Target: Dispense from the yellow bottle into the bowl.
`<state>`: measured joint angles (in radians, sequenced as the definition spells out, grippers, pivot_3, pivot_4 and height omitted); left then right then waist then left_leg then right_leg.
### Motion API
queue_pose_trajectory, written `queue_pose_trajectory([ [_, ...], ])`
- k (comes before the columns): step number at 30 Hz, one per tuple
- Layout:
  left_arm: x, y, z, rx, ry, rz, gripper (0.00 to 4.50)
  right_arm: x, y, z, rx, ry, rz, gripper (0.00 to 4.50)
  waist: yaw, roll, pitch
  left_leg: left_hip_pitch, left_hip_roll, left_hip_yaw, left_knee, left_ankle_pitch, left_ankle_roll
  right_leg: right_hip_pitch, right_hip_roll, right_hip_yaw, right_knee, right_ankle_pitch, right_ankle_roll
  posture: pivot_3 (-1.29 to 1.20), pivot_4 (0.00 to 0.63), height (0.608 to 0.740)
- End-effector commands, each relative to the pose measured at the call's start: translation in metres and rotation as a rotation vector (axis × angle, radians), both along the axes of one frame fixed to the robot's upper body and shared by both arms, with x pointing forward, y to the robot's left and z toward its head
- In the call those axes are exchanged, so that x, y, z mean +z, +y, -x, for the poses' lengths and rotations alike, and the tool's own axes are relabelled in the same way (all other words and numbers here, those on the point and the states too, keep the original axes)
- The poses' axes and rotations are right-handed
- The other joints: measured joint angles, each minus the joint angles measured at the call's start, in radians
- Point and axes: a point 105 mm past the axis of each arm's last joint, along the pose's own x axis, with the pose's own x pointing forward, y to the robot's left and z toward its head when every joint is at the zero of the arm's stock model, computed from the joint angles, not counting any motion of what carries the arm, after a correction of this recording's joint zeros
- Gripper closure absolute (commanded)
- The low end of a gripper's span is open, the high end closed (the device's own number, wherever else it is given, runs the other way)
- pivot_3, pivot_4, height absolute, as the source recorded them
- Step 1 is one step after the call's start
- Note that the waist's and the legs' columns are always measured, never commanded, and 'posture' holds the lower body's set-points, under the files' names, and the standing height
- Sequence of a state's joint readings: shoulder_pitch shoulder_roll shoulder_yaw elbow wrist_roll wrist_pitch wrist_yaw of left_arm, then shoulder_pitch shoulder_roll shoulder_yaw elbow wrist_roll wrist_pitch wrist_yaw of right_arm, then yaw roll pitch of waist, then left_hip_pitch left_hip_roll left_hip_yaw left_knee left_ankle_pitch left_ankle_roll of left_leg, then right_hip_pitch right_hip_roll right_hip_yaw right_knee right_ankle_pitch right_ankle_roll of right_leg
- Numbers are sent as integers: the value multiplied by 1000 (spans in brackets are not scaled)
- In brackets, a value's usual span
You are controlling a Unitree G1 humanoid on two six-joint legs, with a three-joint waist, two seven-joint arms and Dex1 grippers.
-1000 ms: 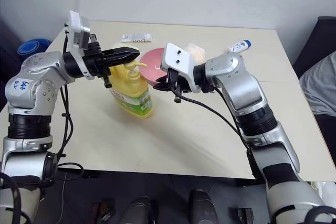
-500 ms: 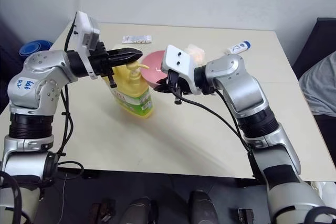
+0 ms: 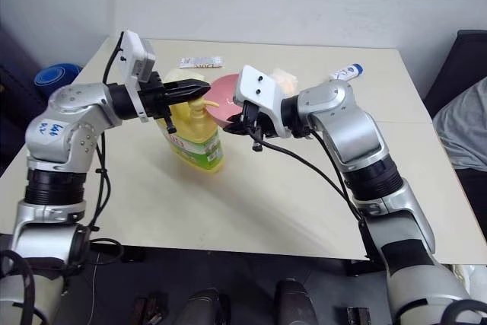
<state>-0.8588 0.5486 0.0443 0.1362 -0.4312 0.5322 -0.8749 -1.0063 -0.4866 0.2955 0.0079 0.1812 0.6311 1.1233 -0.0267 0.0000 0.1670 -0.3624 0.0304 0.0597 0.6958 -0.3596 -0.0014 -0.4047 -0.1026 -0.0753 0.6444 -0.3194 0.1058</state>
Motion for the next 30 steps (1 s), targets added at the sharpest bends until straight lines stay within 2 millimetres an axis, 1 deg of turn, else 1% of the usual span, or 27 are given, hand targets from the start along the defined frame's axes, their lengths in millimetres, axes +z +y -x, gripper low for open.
queue_pose_trajectory([
  [1,15,3,-5,-8,-37,157,4447,5,-2,4,13,-25,-17,4500,1,-1,1,-1,0,0,0,0,0,0,0,0,0,0,0,0,150,740],
  [3,47,9,1,-33,-121,276,4447,2,-10,0,-22,-24,-22,4500,0,-2,2,-8,-1,-1,2,0,0,-6,-1,-1,0,0,0,0,150,740],
  [4,57,13,3,-36,-149,314,4447,0,-14,-1,-30,-22,-19,4500,0,-4,3,-9,-1,-1,2,0,0,-7,-1,-1,0,0,0,0,150,740],
  [6,81,24,14,-69,-226,384,4447,-7,-27,-6,-63,-14,-21,4500,-1,-6,5,-12,-1,-2,1,0,0,-9,0,-3,0,0,0,0,150,740],
  [7,89,30,20,-83,-266,400,4447,-11,-34,-7,-76,-11,-16,4500,-1,-6,6,-12,-1,-2,1,0,0,-10,0,-3,0,0,0,0,150,740],
  [8,91,35,25,-101,-283,396,4447,-16,-41,-10,-93,-9,-16,4500,-3,-6,6,-12,-1,-2,1,0,0,-10,-1,-3,-1,0,0,0,150,740],
  [9,88,39,30,-119,-281,368,4447,-21,-49,-12,-110,-11,-12,4500,-4,-6,6,-12,-1,-2,0,0,0,-10,-1,-4,-1,0,0,0,150,740],
  [10,80,44,38,-153,-270,323,4447,-27,-58,-14,-124,-15,-7,4500,-7,-6,6,-12,-1,-1,-1,0,0,-10,-1,-4,-2,0,0,0,150,740],
  [12,54,52,51,-203,-193,208,4447,-38,-73,-18,-160,-11,-20,4500,-11,-6,6,-9,-1,2,-4,0,0,-9,-1,-4,-3,0,0,0,150,740],
  [14,25,64,56,-181,-138,95,4447,-50,-87,-23,-202,-8,-59,4500,-14,-6,6,-7,-1,4,-6,0,0,-9,-1,-4,-4,0,0,0,150,740],
  [16,-12,79,57,-106,-112,-38,4447,-75,-110,-28,-257,-11,-54,4500,-13,-6,7,-7,0,4,-5,0,0,-9,0,-4,-3,0,0,0,150,740],
  [18,-40,87,60,-76,-87,-117,4447,-96,-126,-29,-292,-2,-54,4500,-8,-7,7,-7,0,5,-4,0,0,-9,0,-3,-3,0,0,0,150,740],
  [19,-49,89,61,-63,-75,-111,4447,-107,-134,-29,-315,33,-56,4500,-7,-6,7,-7,0,5,-3,0,0,-8,-1,-3,-3,0,0,0,150,740],
  [21,-57,92,58,-3,-115,-78,4447,-121,-146,-32,-366,43,-72,4500,2,-7,8,-8,0,5,-3,0,1,-8,-1,-3,-3,0,0,0,150,740],
  [23,-68,92,55,32,-113,-56,4500,-133,-152,-29,-368,65,-58,3872,4,-7,9,-8,-1,4,-2,0,1,-8,-4,-3,-3,0,0,0,150,740],
  [25,-89,89,60,8,-51,-75,4500,-141,-156,-23,-352,82,-65,3352,0,-7,9,-8,-2,5,-1,0,2,-8,-6,-4,-2,0,0,0,150,740],
  [27,-111,91,66,14,5,-102,4124,-134,-157,-17,-319,39,-130,2696,-1,-6,9,-7,-2,5,-2,0,2,-8,-6,-5,-2,0,0,0,150,740],
  [29,-126,95,70,28,54,-104,3661,-126,-158,-11,-286,-3,-187,2021,-3,-6,9,-7,-1,5,-3,0,2,-8,-6,-5,-2,0,0,0,150,740],
  [30,-132,98,74,34,74,-108,3336,-120,-158,-4,-256,-29,-218,1681,-3,-6,9,-7,-1,5,-3,0,2,-8,-6,-5,-3,0,0,0,150,740],
])
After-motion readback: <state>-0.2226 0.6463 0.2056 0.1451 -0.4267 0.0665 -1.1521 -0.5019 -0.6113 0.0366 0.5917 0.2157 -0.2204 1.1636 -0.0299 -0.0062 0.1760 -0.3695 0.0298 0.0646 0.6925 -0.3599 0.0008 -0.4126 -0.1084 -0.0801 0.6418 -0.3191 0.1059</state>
